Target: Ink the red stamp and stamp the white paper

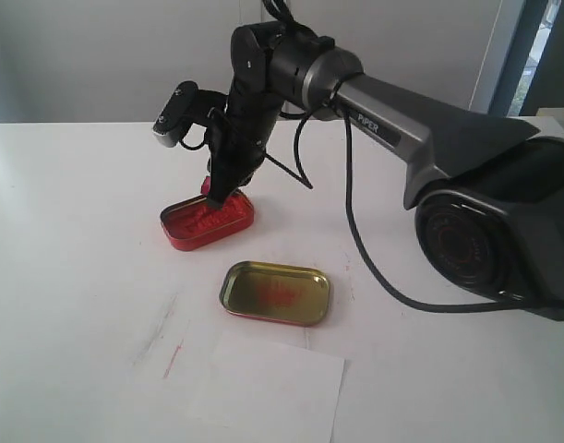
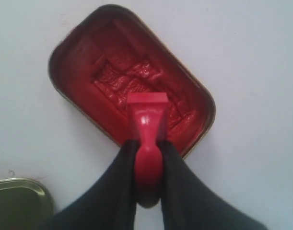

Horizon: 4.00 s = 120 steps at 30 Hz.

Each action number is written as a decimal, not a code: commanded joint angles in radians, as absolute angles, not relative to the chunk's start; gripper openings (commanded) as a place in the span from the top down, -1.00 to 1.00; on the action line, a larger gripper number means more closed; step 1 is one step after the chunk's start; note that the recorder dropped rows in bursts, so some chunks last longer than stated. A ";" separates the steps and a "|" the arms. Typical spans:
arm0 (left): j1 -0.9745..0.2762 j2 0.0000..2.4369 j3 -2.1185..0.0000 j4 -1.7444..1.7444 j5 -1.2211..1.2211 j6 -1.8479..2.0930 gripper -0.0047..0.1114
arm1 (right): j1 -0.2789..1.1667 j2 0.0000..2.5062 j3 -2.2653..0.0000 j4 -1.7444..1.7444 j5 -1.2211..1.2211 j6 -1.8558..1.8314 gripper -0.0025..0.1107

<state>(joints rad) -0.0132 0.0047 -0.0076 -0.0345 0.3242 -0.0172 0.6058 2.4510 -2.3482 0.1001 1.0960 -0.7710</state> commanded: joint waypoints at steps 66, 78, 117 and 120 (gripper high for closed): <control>-0.011 0.000 0.000 -0.036 0.333 -0.022 0.92 | 0.597 2.527 -2.352 0.042 1.136 -0.779 0.96; -0.011 0.000 0.000 -0.036 0.333 -0.022 0.92 | 0.597 2.527 -2.400 0.042 1.149 -0.650 0.96; -0.011 0.000 0.000 -0.036 0.333 -0.022 0.92 | 0.578 2.666 -2.467 0.097 1.201 -0.474 0.96; -0.011 0.000 0.000 -0.036 0.333 -0.022 0.92 | 0.578 2.683 -2.467 0.097 1.201 -0.486 0.96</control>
<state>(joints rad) -0.0132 0.0047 -0.0076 -0.0345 0.3242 -0.0172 0.5821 2.6268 -2.4805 0.1031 1.2100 -0.4703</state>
